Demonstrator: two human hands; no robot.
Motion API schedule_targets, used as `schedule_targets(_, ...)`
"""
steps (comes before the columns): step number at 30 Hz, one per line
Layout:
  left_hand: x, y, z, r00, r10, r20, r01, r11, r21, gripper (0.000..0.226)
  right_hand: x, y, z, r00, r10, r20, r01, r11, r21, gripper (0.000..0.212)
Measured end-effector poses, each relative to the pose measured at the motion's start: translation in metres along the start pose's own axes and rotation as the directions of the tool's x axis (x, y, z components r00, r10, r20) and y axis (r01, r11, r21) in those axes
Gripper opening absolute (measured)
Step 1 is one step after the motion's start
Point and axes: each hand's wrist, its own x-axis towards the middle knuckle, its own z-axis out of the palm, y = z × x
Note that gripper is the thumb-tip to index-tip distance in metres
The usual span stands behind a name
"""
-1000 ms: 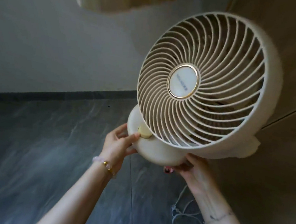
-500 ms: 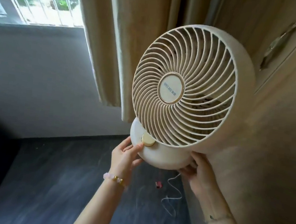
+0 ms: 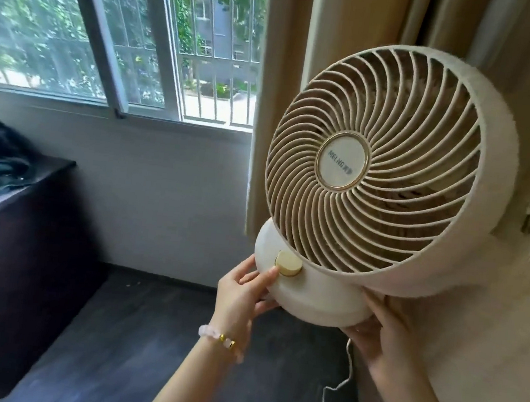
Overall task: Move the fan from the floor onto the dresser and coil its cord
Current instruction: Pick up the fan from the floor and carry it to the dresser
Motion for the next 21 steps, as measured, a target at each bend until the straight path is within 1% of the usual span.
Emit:
schedule_targets(2,-0.001,0.007,-0.008,0.998,0.032,-0.05,-0.032,0.999,0.008,0.046,0.012,-0.004,0.013,0.999,0.011,0.051,-0.01,0.999,-0.032,0.047)
schedule_targets(4,-0.002,0.014,-0.021,0.99,0.064,-0.129,-0.063,0.998,0.008,0.044,0.026,0.0,0.029,0.993,0.07,0.093,-0.067,0.997,-0.032,0.029)
schedule_targets(5,-0.003,0.017,-0.03,0.983,0.076,-0.165,-0.076,0.997,0.007,0.043,0.031,0.005,0.038,0.988,0.097,0.117,-0.095,0.995,-0.027,0.025)
schedule_targets(7,-0.008,0.025,-0.052,0.968,0.094,-0.235,-0.093,0.996,0.014,0.041,0.039,0.022,0.062,0.974,0.153,0.17,-0.15,0.988,-0.028,0.028)
schedule_targets(9,-0.011,0.032,-0.074,0.949,0.111,-0.295,-0.115,0.993,0.003,0.04,0.044,0.033,0.085,0.96,0.161,0.23,-0.152,0.987,-0.056,0.03)
schedule_targets(13,-0.013,0.053,-0.13,0.883,0.153,-0.444,-0.187,0.982,-0.032,0.034,0.056,0.067,0.153,0.892,0.188,0.411,-0.146,0.981,-0.131,0.038)
schedule_targets(15,-0.012,0.069,-0.161,0.846,0.195,-0.495,-0.231,0.973,-0.012,0.027,0.063,0.086,0.191,0.858,0.215,0.466,-0.174,0.976,-0.132,0.035)
schedule_targets(18,-0.01,0.099,-0.219,0.781,0.247,-0.573,-0.285,0.958,0.024,0.026,0.071,0.118,0.261,0.798,0.243,0.551,-0.17,0.969,-0.181,0.017)
schedule_targets(19,-0.01,0.11,-0.237,0.76,0.257,-0.597,-0.295,0.955,0.037,0.028,0.072,0.127,0.284,0.773,0.255,0.58,-0.176,0.966,-0.19,0.015)
schedule_targets(21,-0.01,0.131,-0.278,0.714,0.271,-0.646,-0.307,0.95,0.059,0.029,0.073,0.149,0.332,0.729,0.273,0.627,-0.182,0.961,-0.206,0.022)
